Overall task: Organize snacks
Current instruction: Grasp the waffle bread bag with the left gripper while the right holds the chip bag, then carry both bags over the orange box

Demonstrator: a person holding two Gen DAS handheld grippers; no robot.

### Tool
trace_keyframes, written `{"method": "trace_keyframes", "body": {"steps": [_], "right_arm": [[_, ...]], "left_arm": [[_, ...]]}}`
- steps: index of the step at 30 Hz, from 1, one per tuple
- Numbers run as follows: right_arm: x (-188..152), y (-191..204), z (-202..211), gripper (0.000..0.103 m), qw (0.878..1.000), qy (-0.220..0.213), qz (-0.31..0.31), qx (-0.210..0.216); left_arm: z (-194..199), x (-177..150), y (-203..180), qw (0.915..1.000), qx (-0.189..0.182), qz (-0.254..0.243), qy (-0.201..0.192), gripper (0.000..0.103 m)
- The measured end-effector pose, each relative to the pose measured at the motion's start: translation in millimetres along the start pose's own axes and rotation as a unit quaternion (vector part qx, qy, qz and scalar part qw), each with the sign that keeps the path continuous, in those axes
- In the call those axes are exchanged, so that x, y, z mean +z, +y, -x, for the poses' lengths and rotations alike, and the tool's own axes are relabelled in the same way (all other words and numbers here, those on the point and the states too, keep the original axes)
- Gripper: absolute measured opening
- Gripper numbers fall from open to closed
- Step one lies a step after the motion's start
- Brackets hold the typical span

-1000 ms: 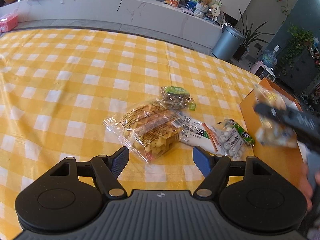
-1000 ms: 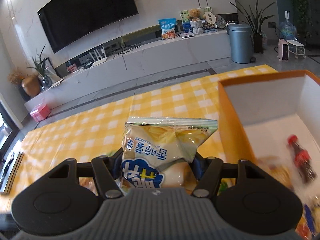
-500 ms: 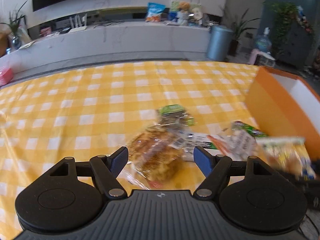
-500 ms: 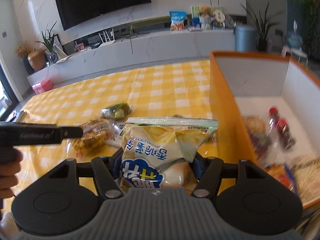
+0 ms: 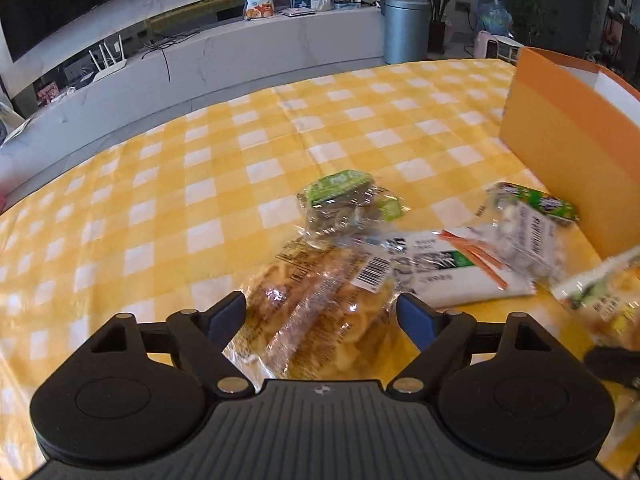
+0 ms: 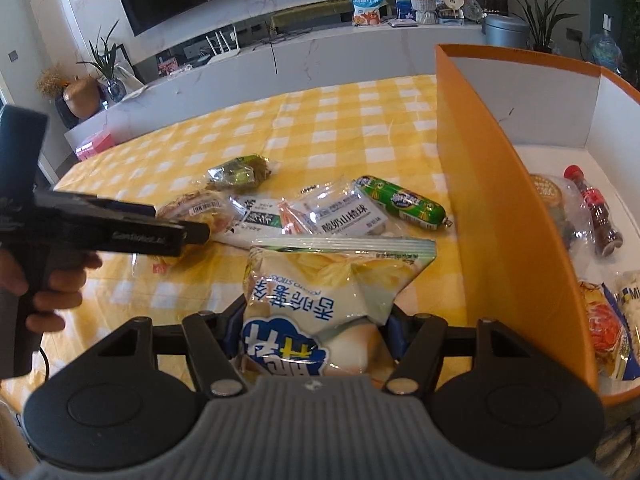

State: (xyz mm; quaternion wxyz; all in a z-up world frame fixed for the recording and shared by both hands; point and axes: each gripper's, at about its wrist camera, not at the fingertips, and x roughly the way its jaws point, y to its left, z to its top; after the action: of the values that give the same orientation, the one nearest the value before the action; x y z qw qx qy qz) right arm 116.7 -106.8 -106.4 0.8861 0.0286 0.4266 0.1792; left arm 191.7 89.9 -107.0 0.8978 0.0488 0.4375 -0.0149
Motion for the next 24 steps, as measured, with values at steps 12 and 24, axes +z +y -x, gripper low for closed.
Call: {"method": "trace_keyframes", "body": {"steps": [12,24], "right_arm": [[-3,3,-3,0.064,1.000,0.006,0.010,-0.004],[-2,6,0,0.064,1.000,-0.001,0.019,-0.009]], "left_arm": [[-23,-5,33,0.9966,-0.063,0.044,-0.029,0.103],[12,-20,27,0.9918,-0.099,0.049,-0.064,0.097]]}}
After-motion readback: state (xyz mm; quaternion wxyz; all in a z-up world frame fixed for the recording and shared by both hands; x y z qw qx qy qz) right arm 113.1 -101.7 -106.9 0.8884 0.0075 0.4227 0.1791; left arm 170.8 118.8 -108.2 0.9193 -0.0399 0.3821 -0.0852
